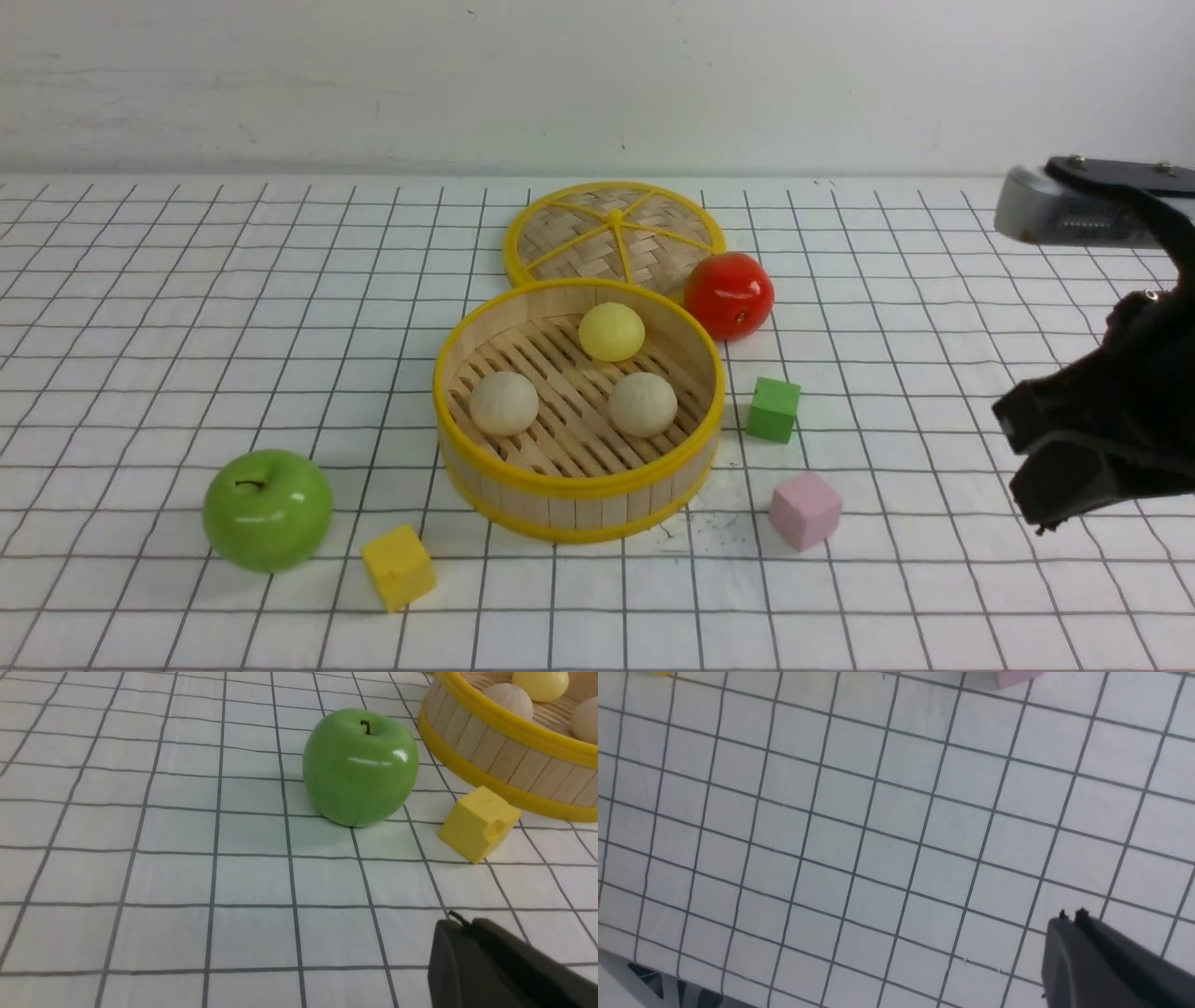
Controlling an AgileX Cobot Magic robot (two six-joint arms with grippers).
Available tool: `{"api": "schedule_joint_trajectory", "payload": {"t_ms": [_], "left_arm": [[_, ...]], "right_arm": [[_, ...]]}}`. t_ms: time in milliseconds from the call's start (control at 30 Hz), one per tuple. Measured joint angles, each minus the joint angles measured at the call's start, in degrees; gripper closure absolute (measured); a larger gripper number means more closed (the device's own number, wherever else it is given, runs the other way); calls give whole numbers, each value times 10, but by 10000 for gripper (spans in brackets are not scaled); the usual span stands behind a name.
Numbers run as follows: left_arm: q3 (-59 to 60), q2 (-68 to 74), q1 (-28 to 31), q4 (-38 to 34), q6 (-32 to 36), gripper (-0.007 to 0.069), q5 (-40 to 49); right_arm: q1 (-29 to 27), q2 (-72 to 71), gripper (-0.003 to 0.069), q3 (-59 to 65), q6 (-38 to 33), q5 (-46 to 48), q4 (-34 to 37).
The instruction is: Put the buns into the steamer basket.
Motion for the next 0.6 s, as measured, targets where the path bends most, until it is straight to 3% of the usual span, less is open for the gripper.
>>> {"api": "schedule_joint_trajectory", "payload": {"t_ms": [300,467,500,600], "left_arm": [[0,0,0,0,0,608,0],[0,0,0,0,0,608,0],[0,0,0,0,0,608,0],[0,0,0,0,0,608,0]], "right_arm": [[-3,-18,676,10,-19,-15,-30],[-32,-162,676,108,-46,-223,-112],[-34,-171,676,114,-46,-223,-112],[-75,-345,672,255,-49,-395,-143]]}}
